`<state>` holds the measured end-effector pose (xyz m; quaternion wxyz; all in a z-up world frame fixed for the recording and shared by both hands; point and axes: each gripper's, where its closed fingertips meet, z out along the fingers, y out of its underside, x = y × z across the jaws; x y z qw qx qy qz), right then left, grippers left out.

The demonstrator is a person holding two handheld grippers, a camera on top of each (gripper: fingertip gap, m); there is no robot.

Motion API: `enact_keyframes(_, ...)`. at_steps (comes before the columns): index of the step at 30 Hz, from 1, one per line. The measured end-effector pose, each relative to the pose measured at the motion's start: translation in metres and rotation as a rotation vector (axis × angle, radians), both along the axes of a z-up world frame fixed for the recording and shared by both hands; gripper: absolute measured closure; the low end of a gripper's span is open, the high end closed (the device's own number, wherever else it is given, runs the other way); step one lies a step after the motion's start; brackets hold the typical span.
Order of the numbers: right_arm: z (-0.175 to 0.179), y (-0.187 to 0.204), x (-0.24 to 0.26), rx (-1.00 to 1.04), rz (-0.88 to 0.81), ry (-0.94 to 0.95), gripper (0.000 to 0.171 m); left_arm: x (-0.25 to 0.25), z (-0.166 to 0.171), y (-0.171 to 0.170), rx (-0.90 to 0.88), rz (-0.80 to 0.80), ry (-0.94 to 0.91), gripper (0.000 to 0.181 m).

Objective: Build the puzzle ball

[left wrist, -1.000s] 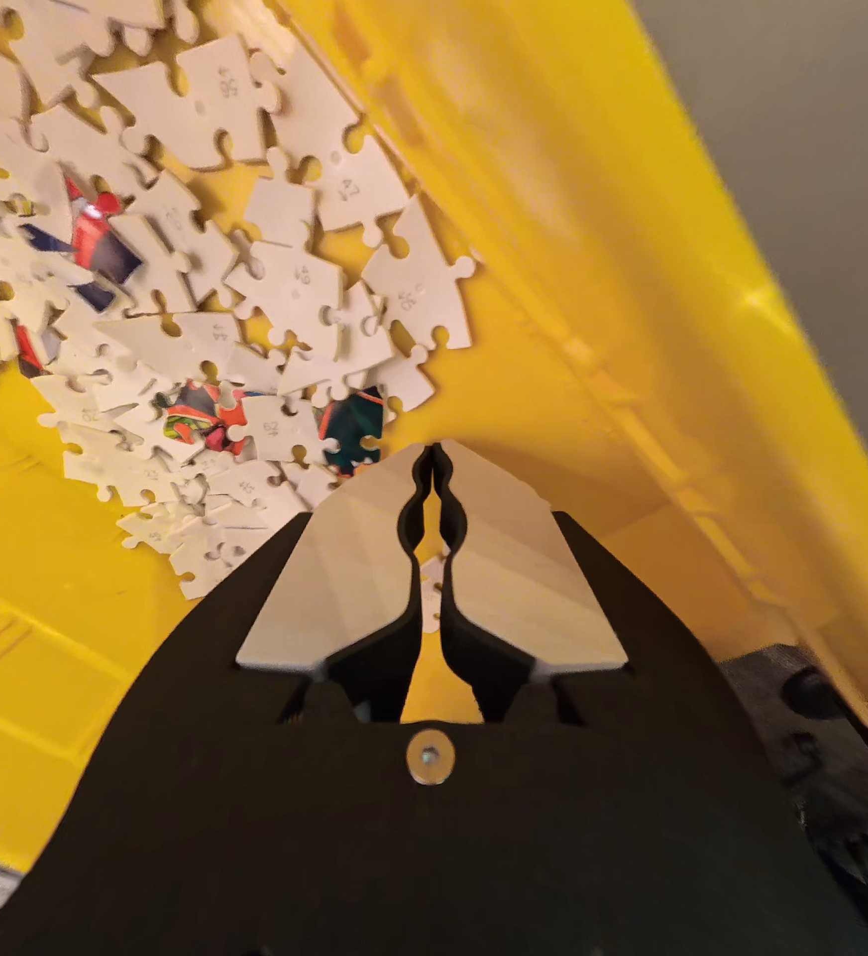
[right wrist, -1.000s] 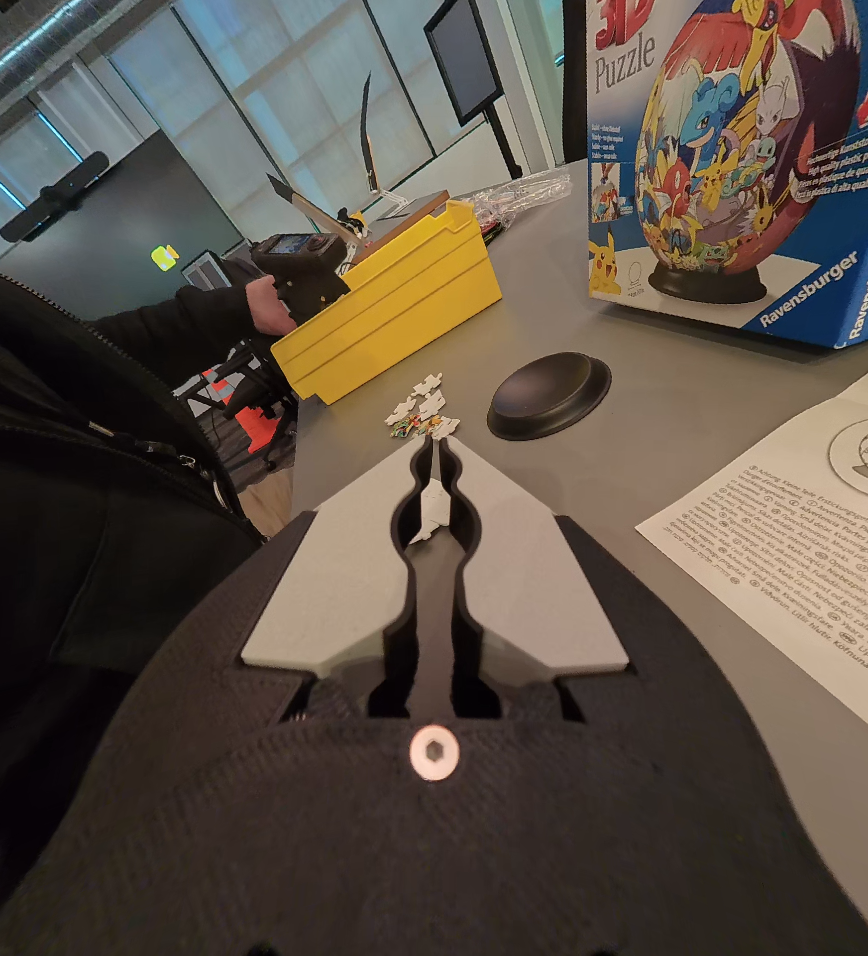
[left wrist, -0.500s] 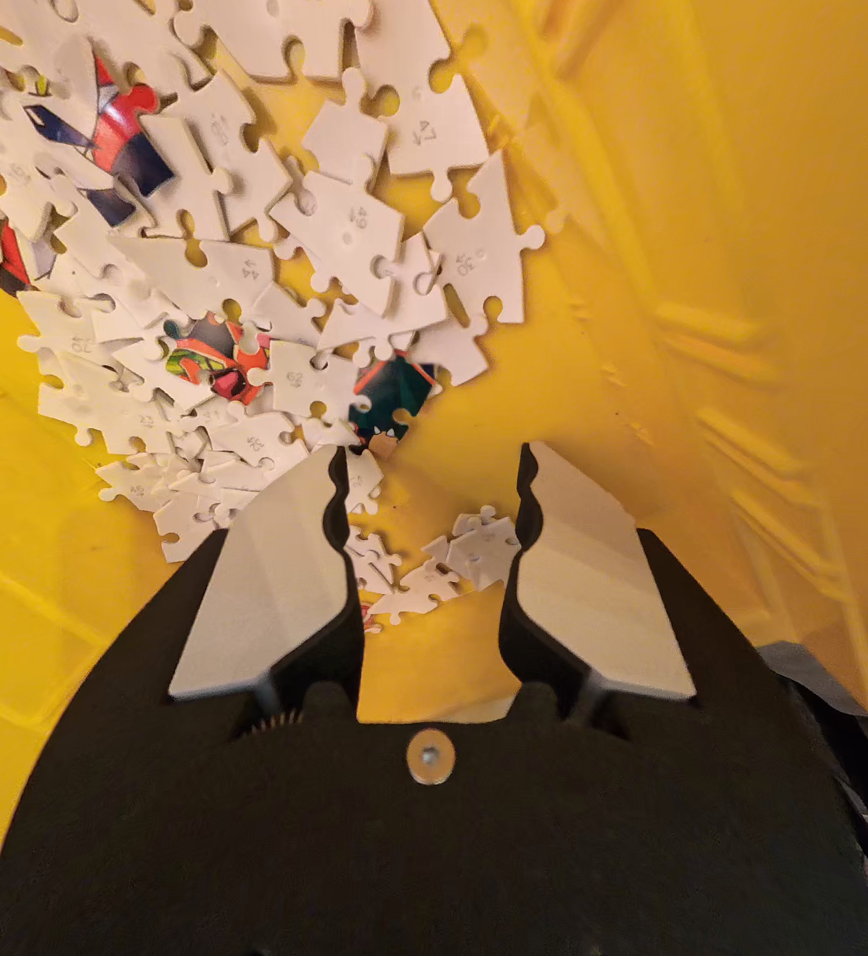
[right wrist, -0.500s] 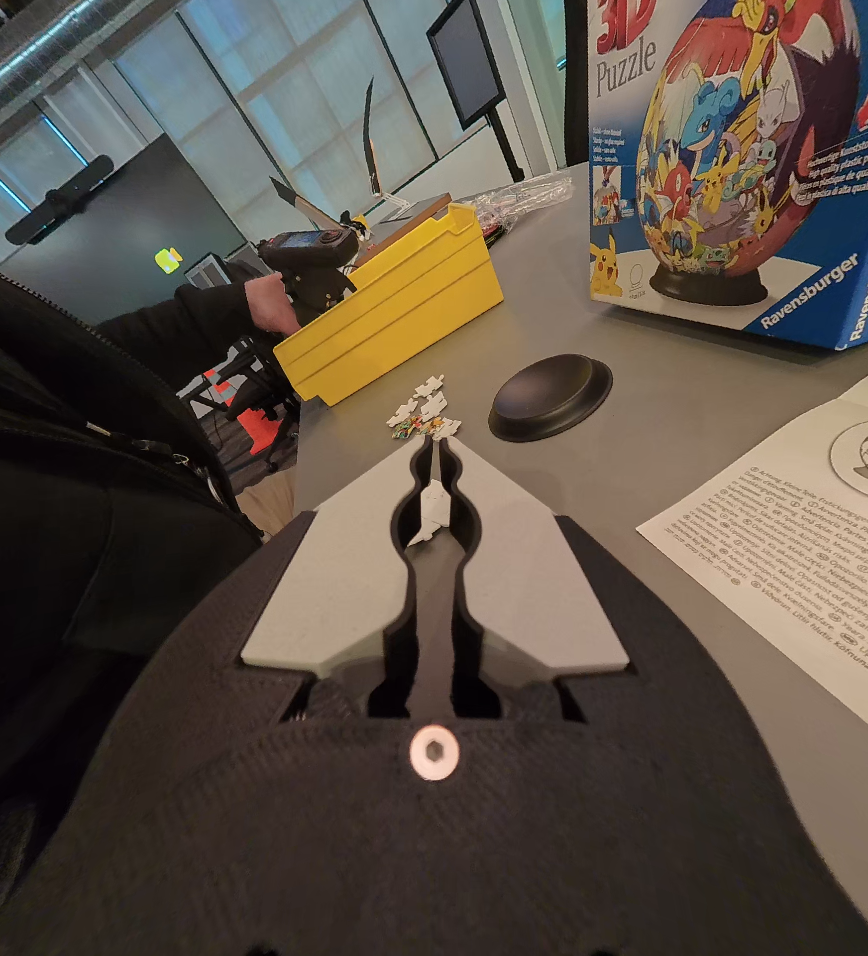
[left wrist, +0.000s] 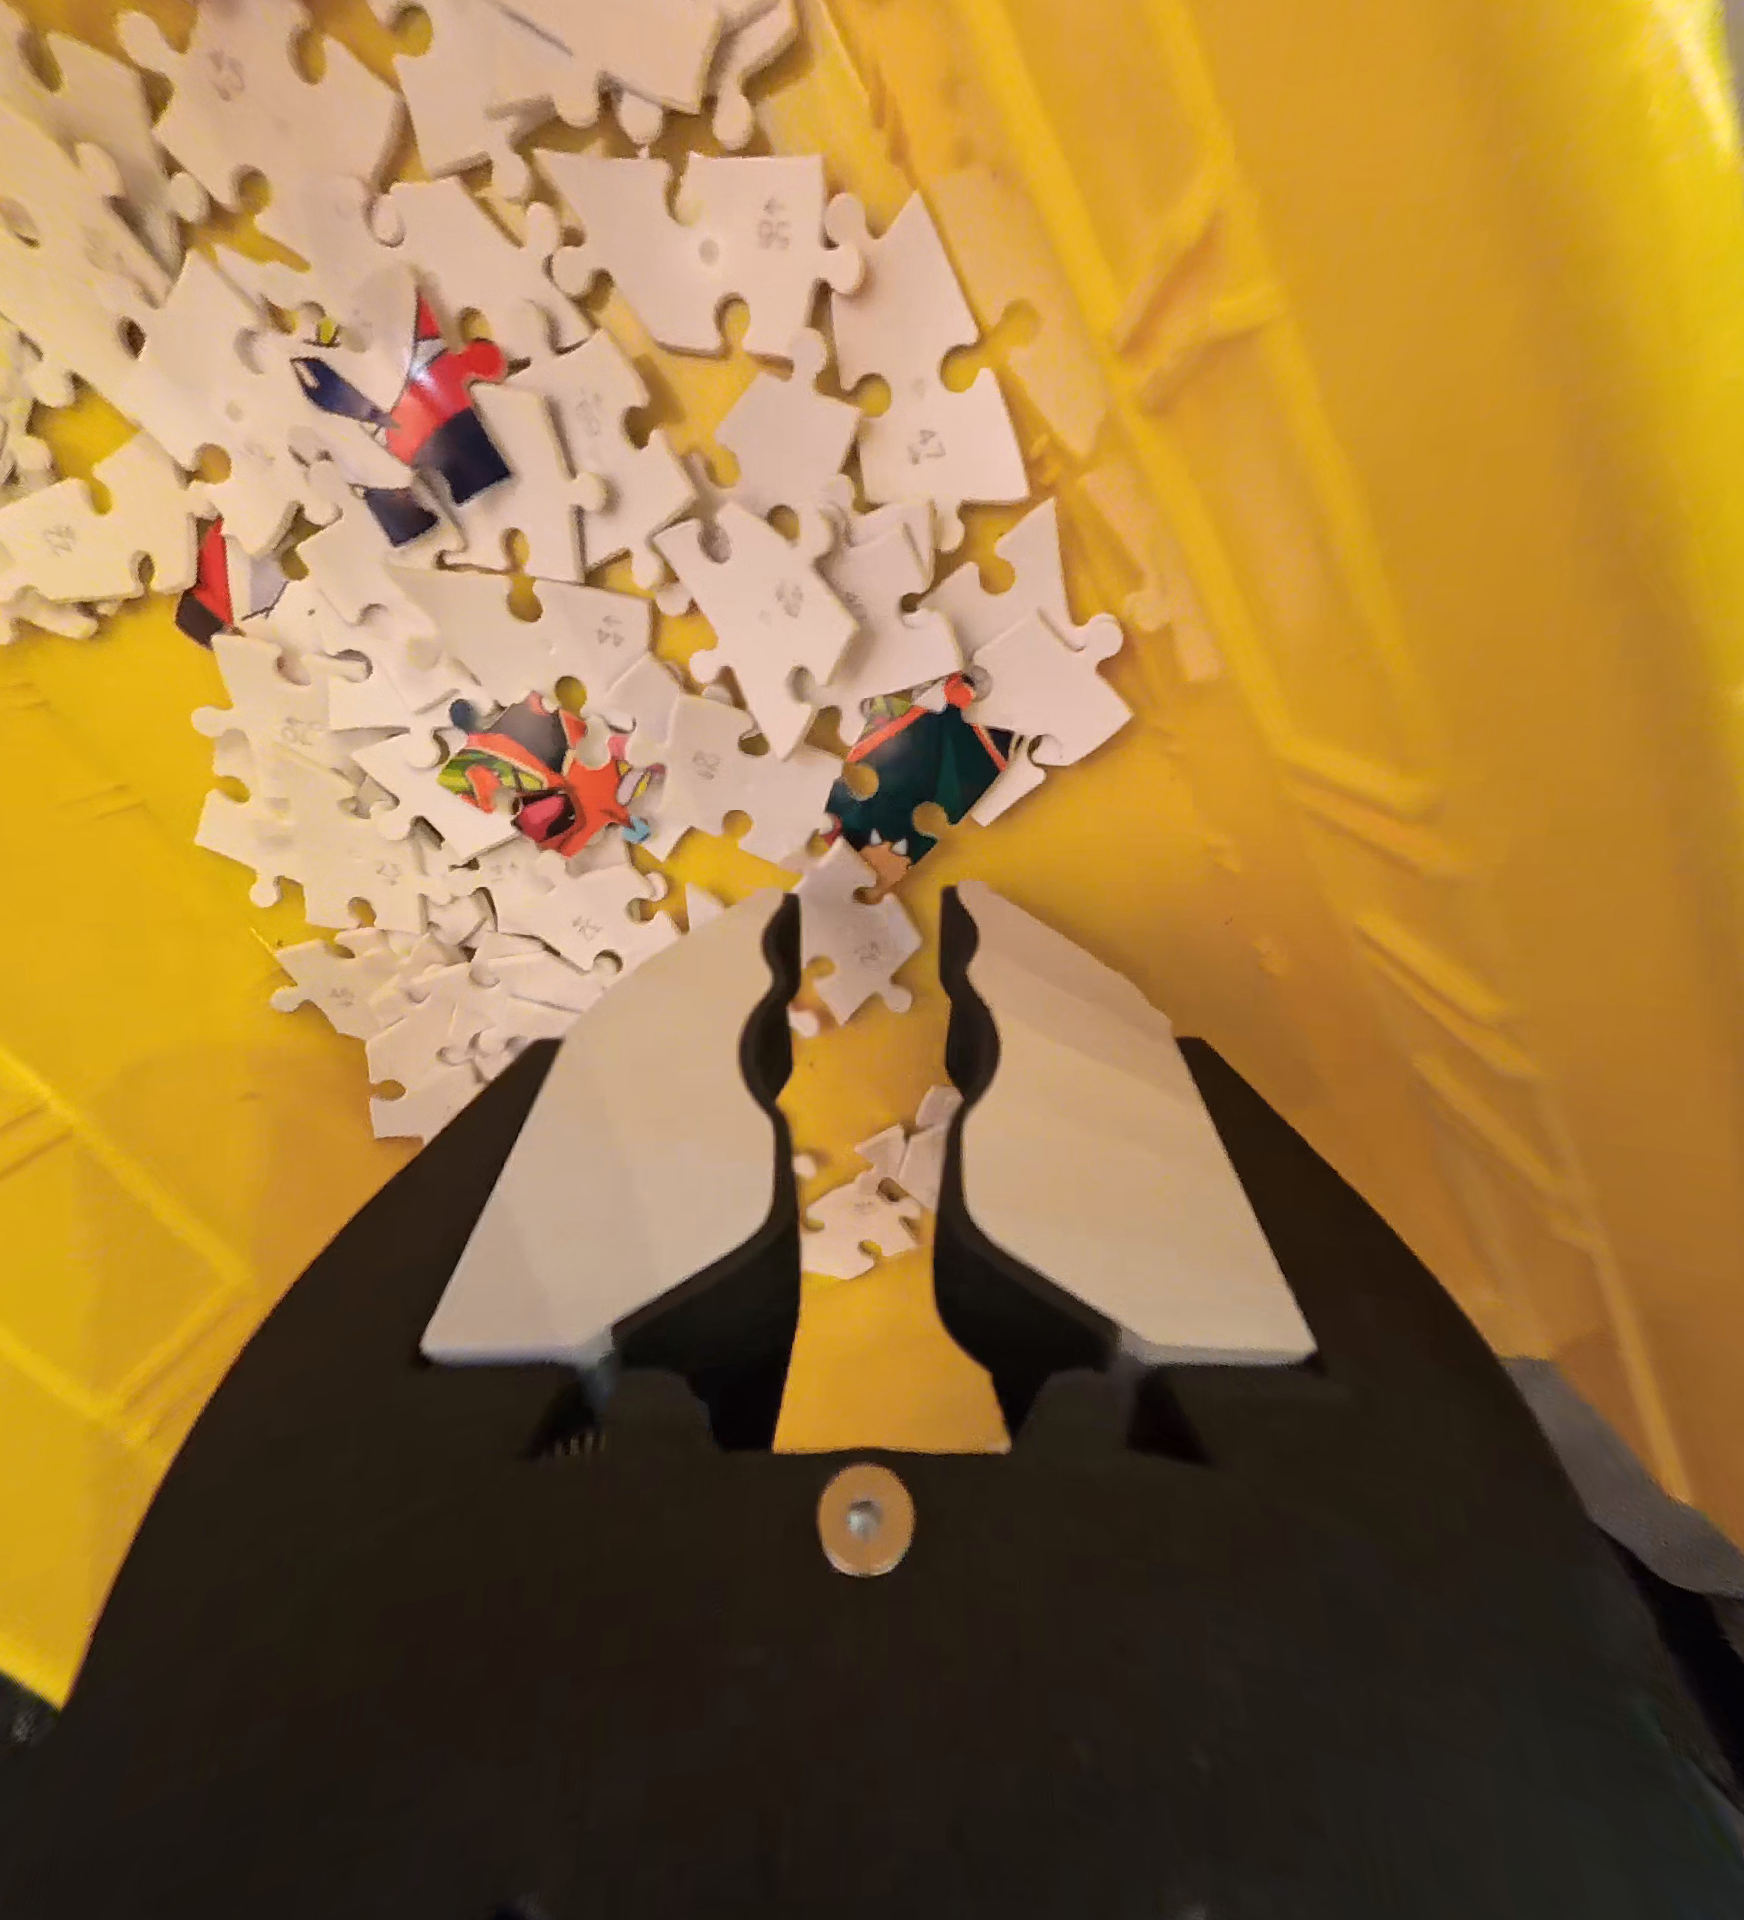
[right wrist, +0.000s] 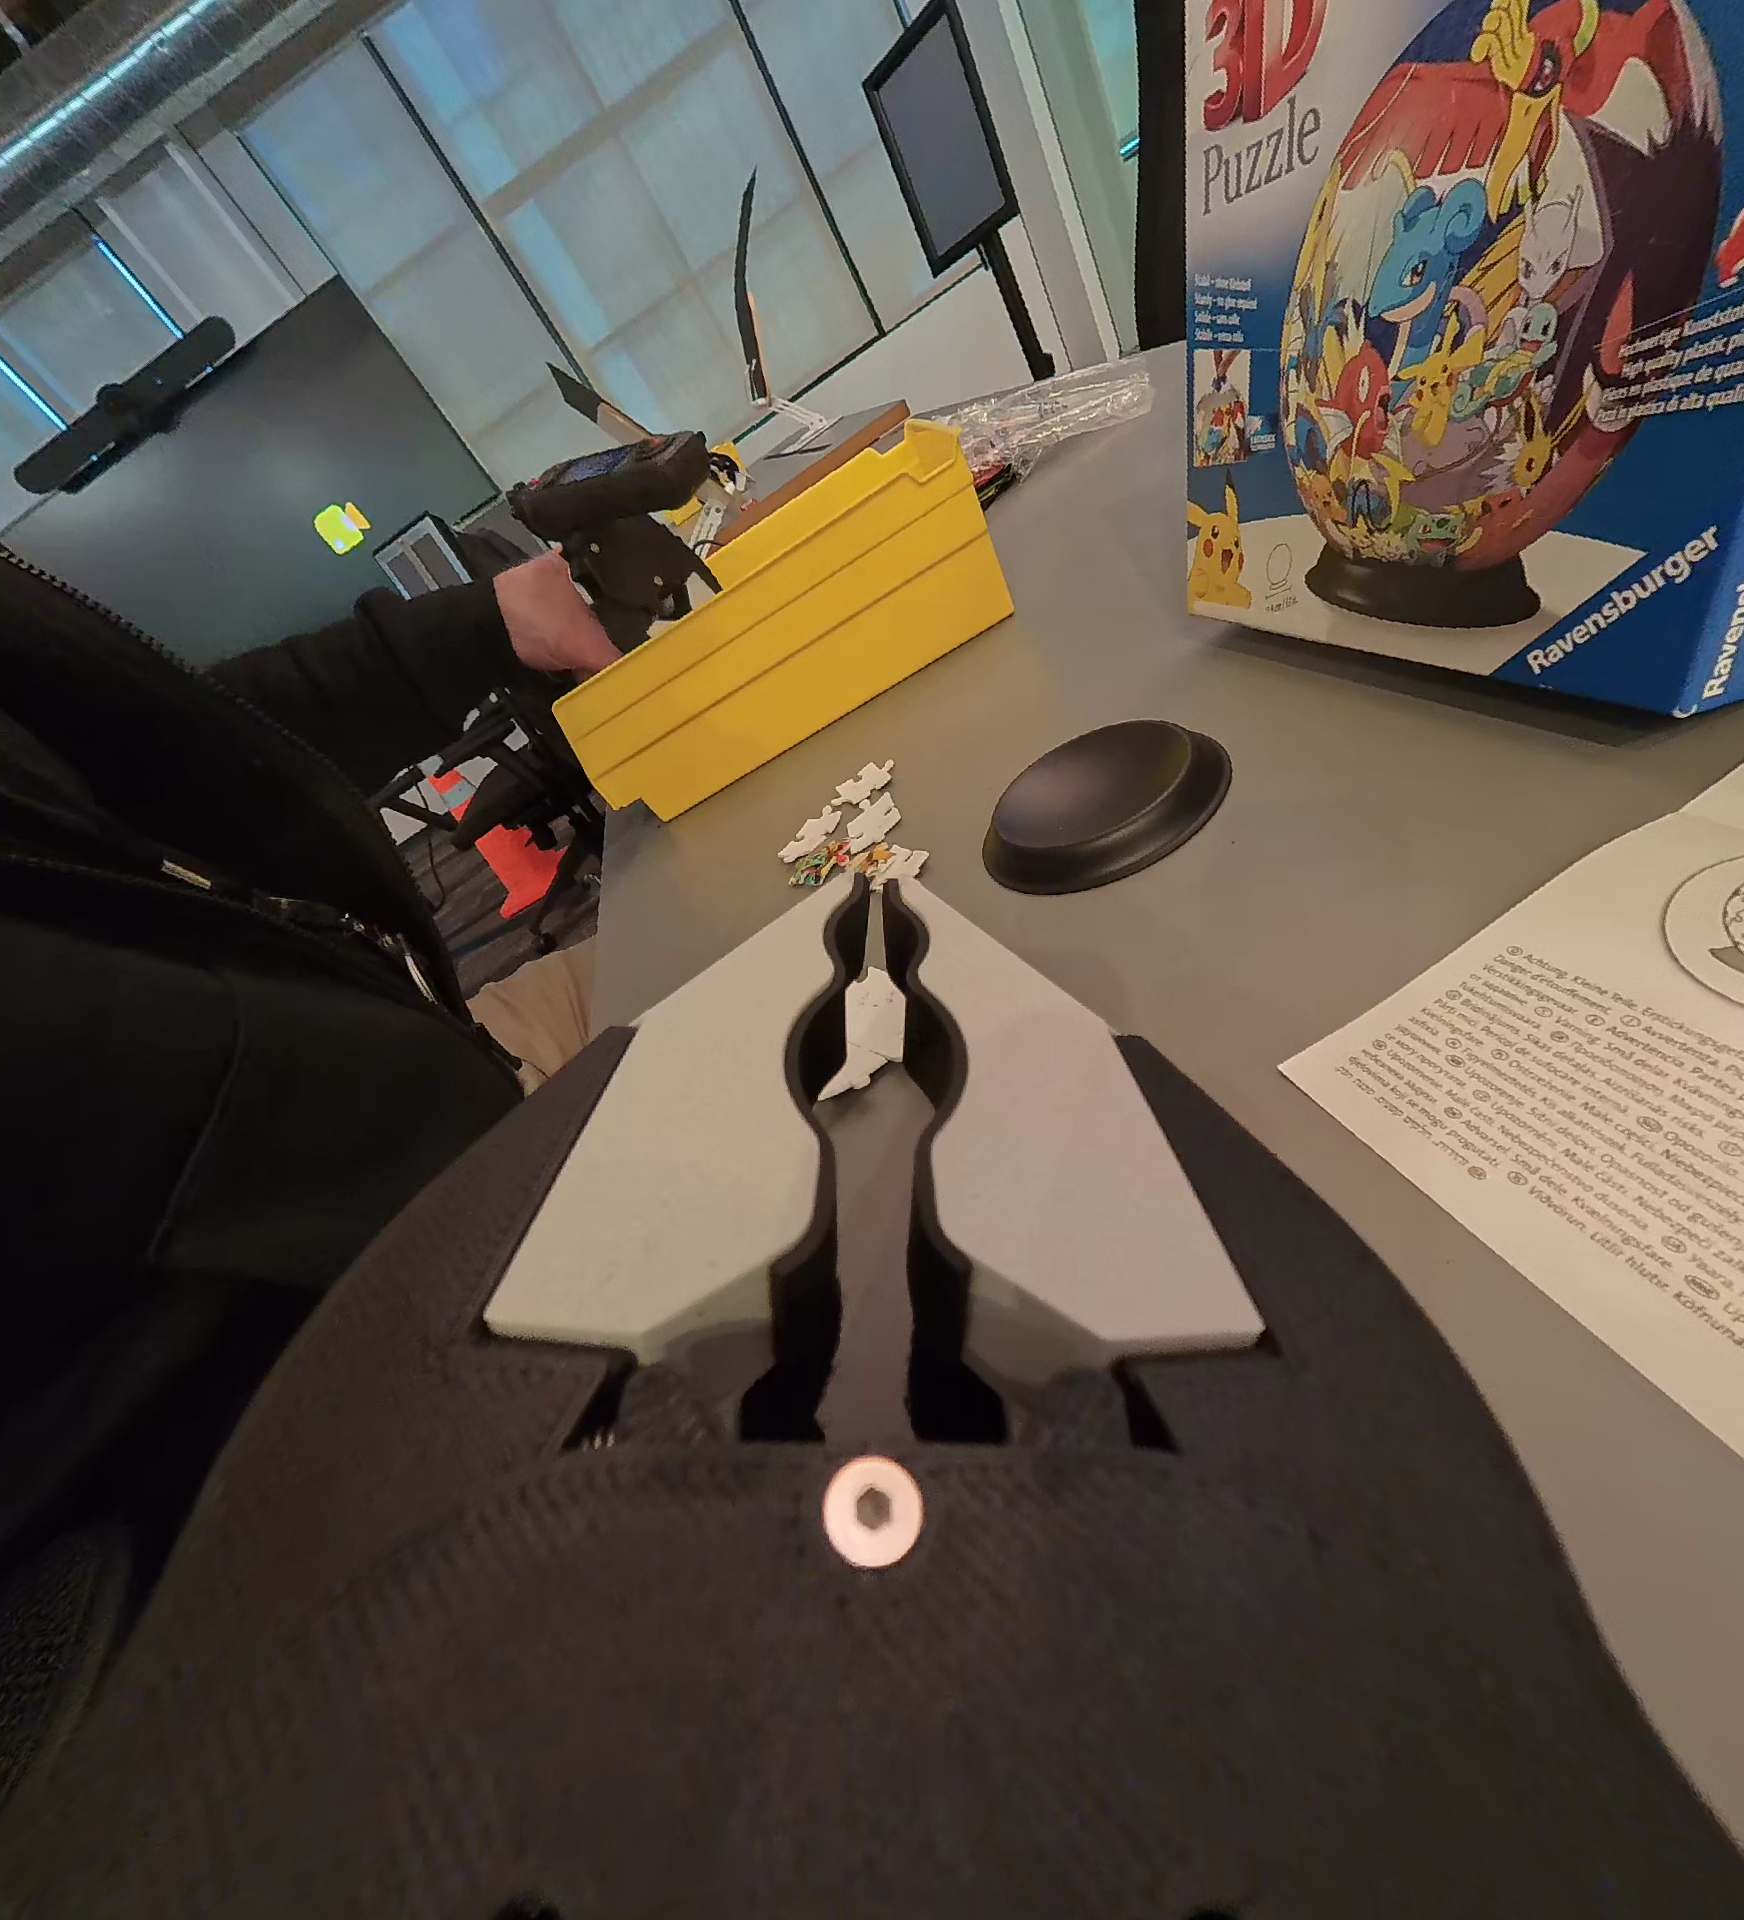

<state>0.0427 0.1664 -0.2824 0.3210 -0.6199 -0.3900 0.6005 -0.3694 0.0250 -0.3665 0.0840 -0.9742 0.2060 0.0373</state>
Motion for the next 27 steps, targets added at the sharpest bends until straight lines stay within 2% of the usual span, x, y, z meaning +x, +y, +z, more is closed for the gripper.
enact_keyframes(1, 0.0, 0.0, 0.0, 0.0, 0.0, 0.001, 0.17, -0.003, 0.001, -0.001, -0.001, 0.005, 0.016, 0.155)
enact_keyframes(7, 0.001, 0.0, 0.001, 0.001, -0.001, 0.007, 0.17, -0.004, -0.009, -0.006, -0.033, 0.044, 0.016, 0.134)
enact_keyframes(8, 0.001, 0.0, 0.001, 0.001, -0.002, 0.009, 0.17, 0.0, -0.01, -0.005, -0.032, 0.043, 0.001, 0.137)
enact_keyframes(27, 0.001, 0.0, 0.001, 0.0, -0.001, 0.006, 0.17, 0.019, -0.012, 0.005, 0.017, 0.233, -0.08, 0.12)
